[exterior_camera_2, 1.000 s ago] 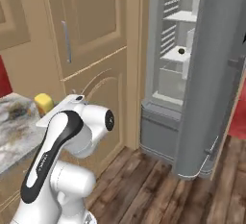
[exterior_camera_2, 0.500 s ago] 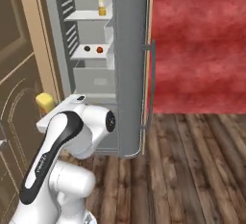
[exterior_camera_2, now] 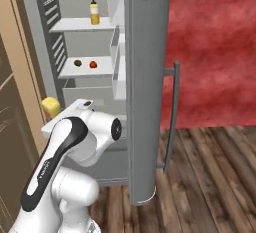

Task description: Place the mustard and mustard from the counter to the top shelf of the fridge. If the existing items in the fridge are on the top shelf, move them to other shelves.

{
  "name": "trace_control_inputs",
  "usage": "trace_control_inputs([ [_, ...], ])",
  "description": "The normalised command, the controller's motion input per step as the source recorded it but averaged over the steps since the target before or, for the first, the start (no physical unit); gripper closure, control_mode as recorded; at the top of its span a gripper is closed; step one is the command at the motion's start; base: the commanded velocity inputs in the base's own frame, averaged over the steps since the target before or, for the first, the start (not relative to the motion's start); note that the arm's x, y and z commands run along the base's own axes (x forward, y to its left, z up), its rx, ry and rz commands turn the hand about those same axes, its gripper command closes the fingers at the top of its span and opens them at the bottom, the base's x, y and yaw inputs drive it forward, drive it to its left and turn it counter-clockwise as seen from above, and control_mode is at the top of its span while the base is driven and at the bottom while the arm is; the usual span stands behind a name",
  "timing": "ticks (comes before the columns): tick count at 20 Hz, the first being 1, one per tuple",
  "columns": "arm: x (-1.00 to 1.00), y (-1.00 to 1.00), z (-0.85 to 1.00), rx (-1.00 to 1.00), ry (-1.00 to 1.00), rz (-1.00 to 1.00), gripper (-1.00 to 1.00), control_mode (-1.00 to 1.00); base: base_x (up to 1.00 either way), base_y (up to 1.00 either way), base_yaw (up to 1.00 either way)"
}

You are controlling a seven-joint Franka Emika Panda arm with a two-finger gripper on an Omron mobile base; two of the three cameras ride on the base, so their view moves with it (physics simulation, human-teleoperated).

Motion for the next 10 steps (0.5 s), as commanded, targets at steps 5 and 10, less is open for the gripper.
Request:
trace_control_inputs([
  [5, 0.0, 0.0, 0.0, 0.0, 0.0, 0.0, 1.0, 1.0, 0.07, 0.03, 0.27],
  [10, 0.0, 0.0, 0.0, 0.0, 0.0, 0.0, 1.0, 1.0, 0.1, 0.0, 0.3],
])
